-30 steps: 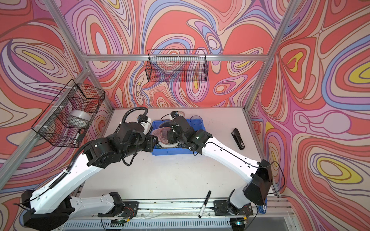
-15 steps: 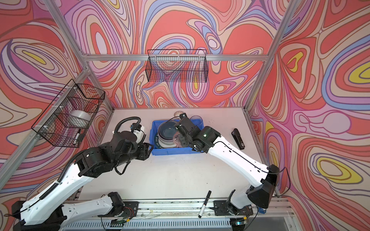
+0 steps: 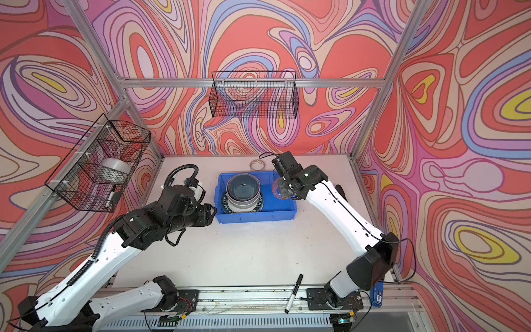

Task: Place the mixed dishes into the plastic bin
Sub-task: 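Open the left gripper and draw back while the right gripper carries the cup, then lower the pink cup into the bin corner nearest the robot and open the right gripper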

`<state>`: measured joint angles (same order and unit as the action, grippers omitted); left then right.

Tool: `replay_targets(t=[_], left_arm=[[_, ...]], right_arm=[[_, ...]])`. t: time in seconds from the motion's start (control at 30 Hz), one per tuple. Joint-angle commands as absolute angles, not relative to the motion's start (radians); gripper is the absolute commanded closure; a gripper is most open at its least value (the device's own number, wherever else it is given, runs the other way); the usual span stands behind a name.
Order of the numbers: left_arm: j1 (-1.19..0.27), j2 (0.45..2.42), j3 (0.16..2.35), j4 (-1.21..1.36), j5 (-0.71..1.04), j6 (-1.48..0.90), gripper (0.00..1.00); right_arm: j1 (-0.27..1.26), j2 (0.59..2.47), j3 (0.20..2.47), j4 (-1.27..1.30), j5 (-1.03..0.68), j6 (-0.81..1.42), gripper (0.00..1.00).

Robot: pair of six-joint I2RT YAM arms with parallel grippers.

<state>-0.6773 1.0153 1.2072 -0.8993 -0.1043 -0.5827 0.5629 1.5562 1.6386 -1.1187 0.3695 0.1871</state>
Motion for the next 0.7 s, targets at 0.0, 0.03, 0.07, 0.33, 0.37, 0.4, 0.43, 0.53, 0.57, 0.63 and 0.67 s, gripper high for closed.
replay_targets(t=[0.0, 0.03, 0.07, 0.33, 0.37, 0.4, 0.43, 0.53, 0.57, 0.63, 0.67], left_arm=[[-0.655, 1.013, 1.181, -0.89, -0.088, -0.554, 0.37], [-0.649, 1.013, 1.177, -0.892, -0.086, -0.55, 0.37], [-0.645, 1.014, 1.174, -0.896, -0.089, -0.548, 0.37], [-0.628, 0.988, 1.126, -0.904, -0.126, -0.531, 0.3], [-0.627, 0.985, 1.121, -0.907, -0.127, -0.526, 0.27], [-0.627, 0.98, 1.116, -0.908, -0.132, -0.521, 0.25], [-0.627, 0.976, 1.111, -0.908, -0.138, -0.52, 0.24], [-0.626, 0.958, 1.091, -0.905, -0.153, -0.517, 0.21], [-0.626, 0.951, 1.084, -0.905, -0.155, -0.515, 0.21], [-0.624, 0.946, 1.075, -0.905, -0.156, -0.515, 0.21], [-0.624, 0.945, 1.07, -0.907, -0.156, -0.515, 0.21]], right_arm=[[0.538, 1.61, 1.66, -1.103, 0.307, 0.145, 1.0], [0.531, 1.622, 1.665, -1.107, 0.3, 0.142, 1.0], [0.525, 1.637, 1.667, -1.113, 0.291, 0.137, 1.0], [0.476, 1.699, 1.61, -1.085, 0.242, 0.123, 1.0], [0.471, 1.705, 1.603, -1.082, 0.236, 0.124, 1.0], [0.467, 1.708, 1.594, -1.079, 0.231, 0.122, 1.0], [0.461, 1.71, 1.587, -1.076, 0.223, 0.121, 1.0], [0.444, 1.722, 1.564, -1.067, 0.199, 0.116, 1.0], [0.436, 1.729, 1.558, -1.066, 0.19, 0.115, 1.0], [0.426, 1.741, 1.548, -1.066, 0.179, 0.114, 1.0], [0.423, 1.747, 1.543, -1.066, 0.176, 0.112, 1.0]])
